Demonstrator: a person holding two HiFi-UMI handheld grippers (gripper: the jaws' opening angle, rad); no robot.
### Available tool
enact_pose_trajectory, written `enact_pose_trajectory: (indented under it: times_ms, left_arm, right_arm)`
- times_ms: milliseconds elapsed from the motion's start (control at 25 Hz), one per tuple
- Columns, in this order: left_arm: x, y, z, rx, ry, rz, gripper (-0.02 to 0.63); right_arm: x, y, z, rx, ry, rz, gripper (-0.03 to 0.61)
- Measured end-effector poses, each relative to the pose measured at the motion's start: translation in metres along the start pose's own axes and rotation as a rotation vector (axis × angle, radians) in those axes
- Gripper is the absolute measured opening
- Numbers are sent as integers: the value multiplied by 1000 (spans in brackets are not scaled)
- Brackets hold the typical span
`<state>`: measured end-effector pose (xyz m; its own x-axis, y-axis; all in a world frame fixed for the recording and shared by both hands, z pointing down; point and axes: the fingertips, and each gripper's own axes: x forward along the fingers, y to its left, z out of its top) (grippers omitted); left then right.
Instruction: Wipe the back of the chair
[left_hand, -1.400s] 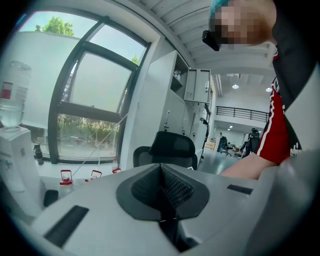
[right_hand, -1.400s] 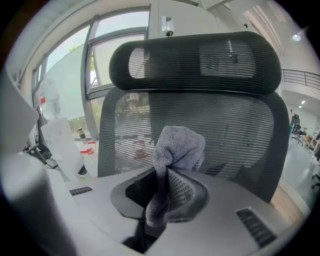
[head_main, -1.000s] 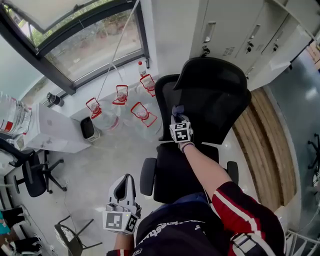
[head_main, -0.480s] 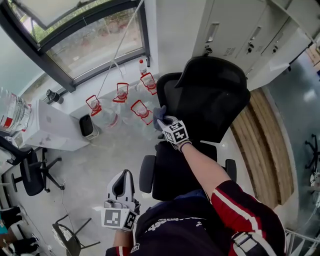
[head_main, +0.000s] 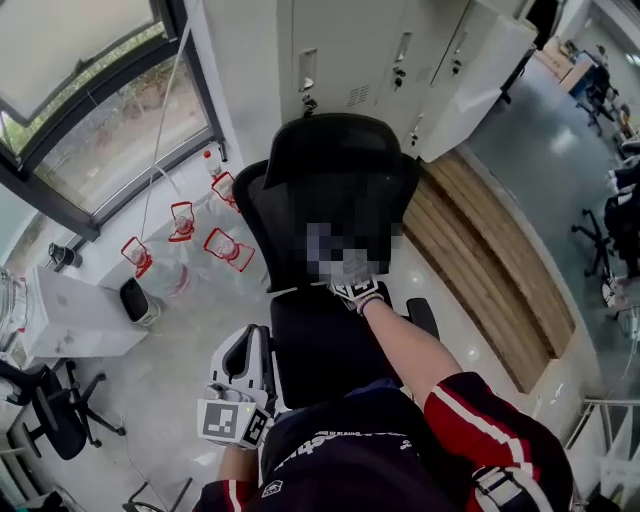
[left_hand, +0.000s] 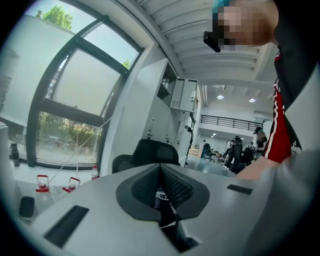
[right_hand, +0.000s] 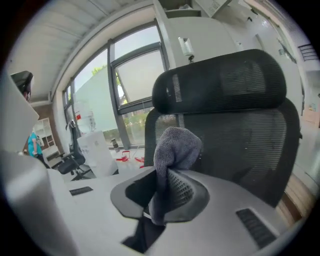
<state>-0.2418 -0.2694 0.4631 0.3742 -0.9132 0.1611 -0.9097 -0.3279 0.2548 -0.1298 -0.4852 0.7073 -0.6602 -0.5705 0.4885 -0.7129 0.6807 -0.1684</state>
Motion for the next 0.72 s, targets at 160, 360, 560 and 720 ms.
enact_pose_trajectory:
  times_ms: [160, 360, 560, 720]
  left_arm:
    - [27, -41, -6, 19, 18, -104, 25]
    - [52, -86, -20, 38, 64, -192, 25]
    - [69, -103, -31, 49, 109, -203, 25]
    - [75, -100, -46, 56, 148, -180, 25]
  right_arm:
    - [-58, -65, -29, 48, 5, -138, 61]
    - [-126, -145, -79, 112, 49, -315, 61]
    - [-161, -204, -114, 160, 80, -435, 61]
    - [-156, -243, -132, 175, 105, -475, 61]
